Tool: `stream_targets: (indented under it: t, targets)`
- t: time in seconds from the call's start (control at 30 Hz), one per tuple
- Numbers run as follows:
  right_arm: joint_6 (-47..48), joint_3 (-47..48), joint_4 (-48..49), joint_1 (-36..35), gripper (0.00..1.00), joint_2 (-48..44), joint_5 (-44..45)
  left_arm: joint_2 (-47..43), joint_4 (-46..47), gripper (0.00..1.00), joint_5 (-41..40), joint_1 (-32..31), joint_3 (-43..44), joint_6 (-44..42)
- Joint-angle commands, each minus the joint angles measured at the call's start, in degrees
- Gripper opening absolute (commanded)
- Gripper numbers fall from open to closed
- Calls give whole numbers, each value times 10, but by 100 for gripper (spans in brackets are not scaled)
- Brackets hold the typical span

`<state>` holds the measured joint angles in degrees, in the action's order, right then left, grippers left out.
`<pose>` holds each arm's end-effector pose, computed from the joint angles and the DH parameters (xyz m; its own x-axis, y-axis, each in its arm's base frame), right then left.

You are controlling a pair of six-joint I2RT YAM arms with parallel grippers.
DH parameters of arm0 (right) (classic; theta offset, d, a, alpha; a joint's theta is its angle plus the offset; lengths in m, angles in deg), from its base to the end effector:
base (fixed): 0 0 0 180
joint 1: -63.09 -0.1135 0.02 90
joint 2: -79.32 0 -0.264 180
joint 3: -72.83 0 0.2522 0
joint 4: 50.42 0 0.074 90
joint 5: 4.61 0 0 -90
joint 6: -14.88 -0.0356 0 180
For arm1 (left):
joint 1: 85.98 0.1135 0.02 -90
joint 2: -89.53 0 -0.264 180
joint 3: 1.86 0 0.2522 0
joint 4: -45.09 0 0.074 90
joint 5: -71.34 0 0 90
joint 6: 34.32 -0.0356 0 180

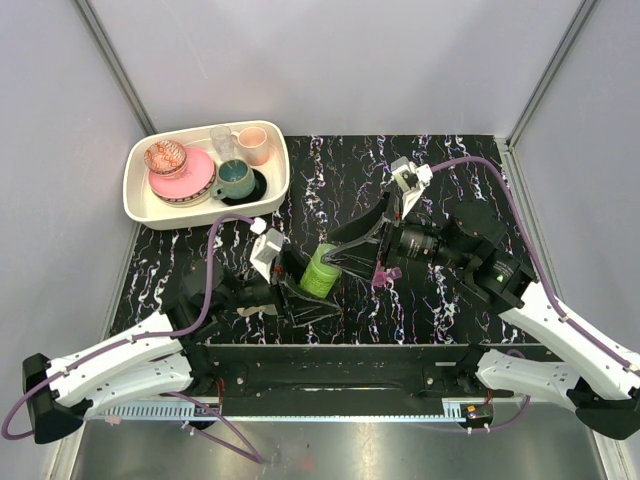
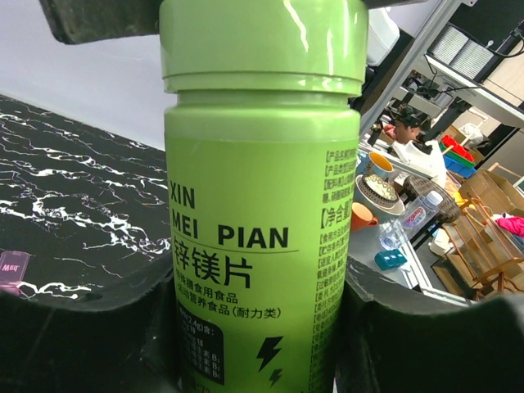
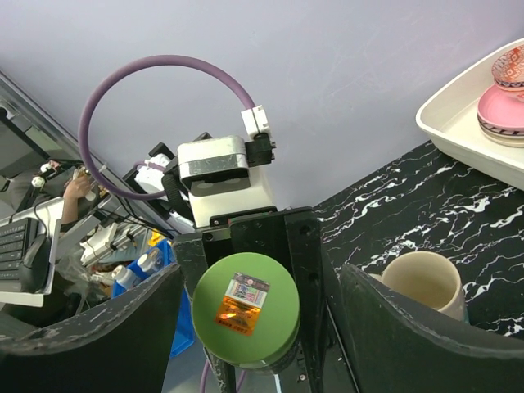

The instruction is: Sort the pills into containers

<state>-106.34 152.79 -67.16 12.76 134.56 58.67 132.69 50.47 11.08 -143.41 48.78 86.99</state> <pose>0.1175 0.1667 0.4505 -0.4279 0.2093 -0.8793 -0.8770 0.1391 0.4599 0.0819 -0.1610 0.3503 -0.4132 -0.1914 -0.8903 0.9099 -0.0463 -0.4123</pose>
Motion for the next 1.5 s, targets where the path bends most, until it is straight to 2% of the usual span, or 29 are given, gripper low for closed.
stream_targets:
  t: [0.0, 0.13, 0.3, 0.7, 0.83, 0.87, 1.0, 1.23, 1.47]
  targets:
    - [-2, 3, 24, -2, 83, -7, -25, 3, 49, 0, -17, -1, 15, -7]
    - [2, 0, 25, -2, 82, -8, -36, 2, 49, 0, -21, -1, 14, -5]
    - [4, -4, 24, -2, 71, -8, -40, -3, 48, 0, -27, -1, 12, -4]
    - [15, -11, 15, -1, 53, -14, -36, -5, 47, 0, -33, -2, 10, -1]
    - [27, -8, 5, -1, 29, -15, -37, -4, 48, 0, -35, -2, 9, -1]
    - [35, -7, 3, -2, 18, -15, -37, -4, 49, 0, -31, -1, 9, 1]
    - [45, -5, 5, -2, 1, -27, -36, 1, 50, 0, -9, -1, 7, 4]
    - [32, 23, 4, -2, 0, -13, -79, 7, 64, 0, 22, -1, -2, 11]
    - [24, 34, 9, -2, 0, -18, -55, 13, 69, 0, 37, -1, -7, 17]
